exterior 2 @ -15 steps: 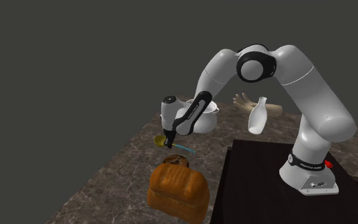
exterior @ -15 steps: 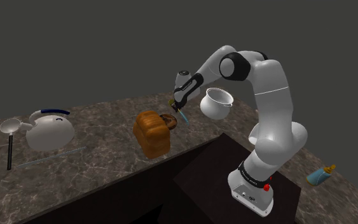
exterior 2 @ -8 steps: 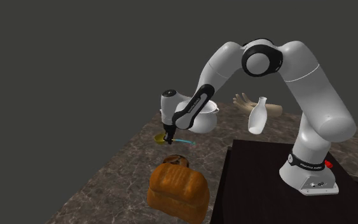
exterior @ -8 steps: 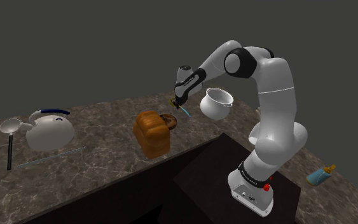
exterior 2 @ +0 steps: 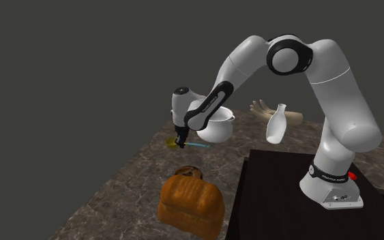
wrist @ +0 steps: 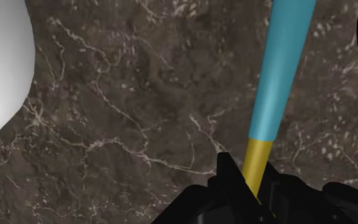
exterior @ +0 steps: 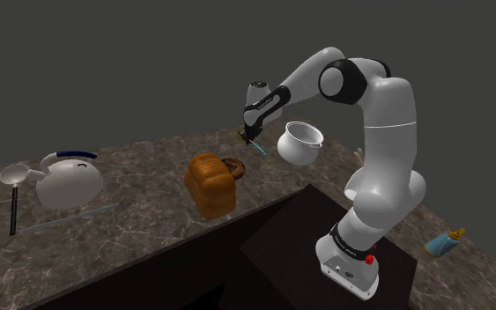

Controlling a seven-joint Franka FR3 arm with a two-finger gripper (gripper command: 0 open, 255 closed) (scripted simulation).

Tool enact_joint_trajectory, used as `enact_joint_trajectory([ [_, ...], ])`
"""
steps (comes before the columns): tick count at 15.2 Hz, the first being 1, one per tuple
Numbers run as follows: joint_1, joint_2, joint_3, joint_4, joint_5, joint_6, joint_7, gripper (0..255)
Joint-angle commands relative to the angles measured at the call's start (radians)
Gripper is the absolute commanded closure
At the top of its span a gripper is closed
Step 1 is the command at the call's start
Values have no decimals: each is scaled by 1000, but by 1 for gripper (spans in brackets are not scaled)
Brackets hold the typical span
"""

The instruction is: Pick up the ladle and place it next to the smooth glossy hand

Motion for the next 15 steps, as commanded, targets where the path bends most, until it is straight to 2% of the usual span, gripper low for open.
enact_joint_trajectory([
  [1, -2, -21, 2, -2, 2, -18, -6, 255],
  [15, -6, -155, 11, -2, 18, -152, -36, 255],
])
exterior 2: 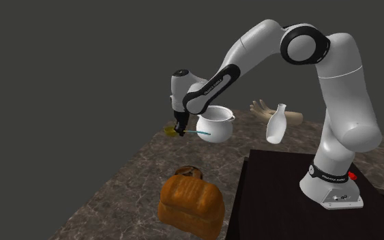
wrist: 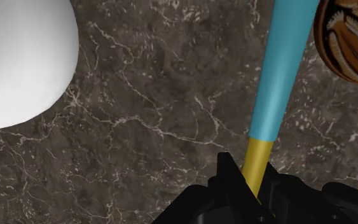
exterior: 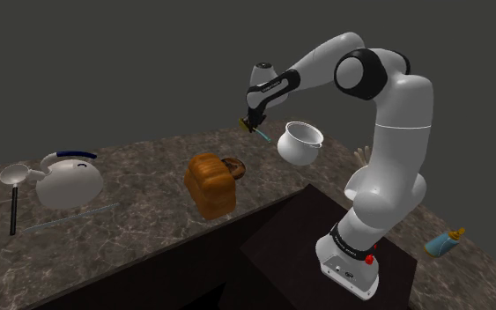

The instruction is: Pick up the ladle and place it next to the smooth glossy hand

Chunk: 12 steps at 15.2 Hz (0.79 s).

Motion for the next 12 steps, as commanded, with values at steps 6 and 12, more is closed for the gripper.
enact_joint_trajectory([
  [6, -2, -60, 4, 14, 9, -74, -16, 255],
  [12, -53, -193, -21, -181, 3, 0, -81, 255],
])
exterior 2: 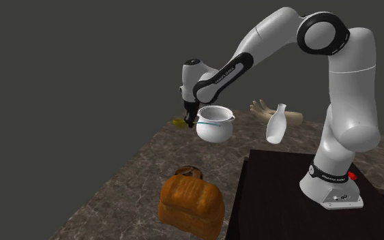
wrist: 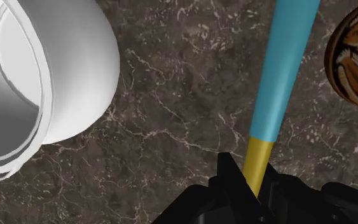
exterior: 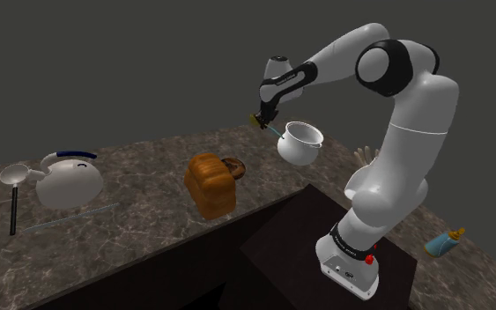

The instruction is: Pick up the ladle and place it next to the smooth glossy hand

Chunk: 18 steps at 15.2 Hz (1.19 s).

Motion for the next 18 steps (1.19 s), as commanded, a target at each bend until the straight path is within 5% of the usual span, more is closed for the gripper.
enact_joint_trajectory([
  [1, -21, -57, -11, -81, -3, 29, -27, 255],
  [18, -221, -376, -187, -519, -43, 197, -356, 255],
])
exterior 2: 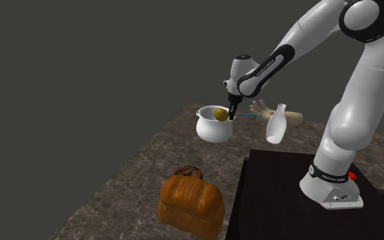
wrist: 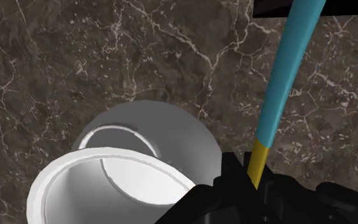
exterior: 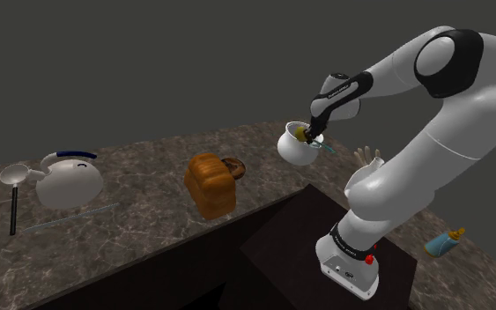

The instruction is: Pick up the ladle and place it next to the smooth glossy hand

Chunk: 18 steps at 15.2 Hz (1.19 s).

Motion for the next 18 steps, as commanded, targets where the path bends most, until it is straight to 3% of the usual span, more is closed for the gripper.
enact_joint_trajectory([
  [1, -26, -23, -30, -34, -7, 18, -51, 255],
  [14, -190, -118, -264, -131, -27, 64, -426, 255],
  [18, -183, -73, -280, -141, -4, 118, -451, 255],
])
